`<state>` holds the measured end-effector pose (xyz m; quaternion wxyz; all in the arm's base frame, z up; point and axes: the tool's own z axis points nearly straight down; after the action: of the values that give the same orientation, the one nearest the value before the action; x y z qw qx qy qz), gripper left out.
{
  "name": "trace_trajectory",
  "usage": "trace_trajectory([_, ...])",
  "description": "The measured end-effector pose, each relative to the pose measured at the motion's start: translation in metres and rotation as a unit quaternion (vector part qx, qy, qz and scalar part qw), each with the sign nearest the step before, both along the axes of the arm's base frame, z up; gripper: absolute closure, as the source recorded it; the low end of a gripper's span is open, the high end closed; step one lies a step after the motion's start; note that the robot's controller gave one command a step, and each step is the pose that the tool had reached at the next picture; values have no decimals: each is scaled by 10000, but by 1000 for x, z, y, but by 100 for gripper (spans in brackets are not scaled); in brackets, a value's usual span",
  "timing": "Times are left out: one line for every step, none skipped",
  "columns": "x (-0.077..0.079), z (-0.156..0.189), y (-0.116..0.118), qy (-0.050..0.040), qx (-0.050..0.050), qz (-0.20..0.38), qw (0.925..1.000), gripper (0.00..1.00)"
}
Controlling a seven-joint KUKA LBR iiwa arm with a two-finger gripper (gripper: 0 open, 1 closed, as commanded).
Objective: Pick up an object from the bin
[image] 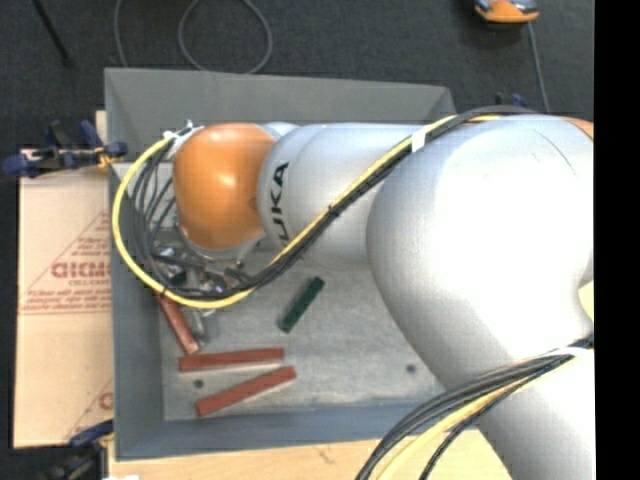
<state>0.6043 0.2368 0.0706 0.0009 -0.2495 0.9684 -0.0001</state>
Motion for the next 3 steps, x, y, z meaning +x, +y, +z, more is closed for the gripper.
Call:
trace_trajectory([1, 1, 0, -5, 11, -31, 10000, 100])
trace_trajectory([1, 0, 0, 0, 6, -39, 10000, 0])
trace_trajectory([50, 2, -47, -30, -2, 2273, 9738, 0])
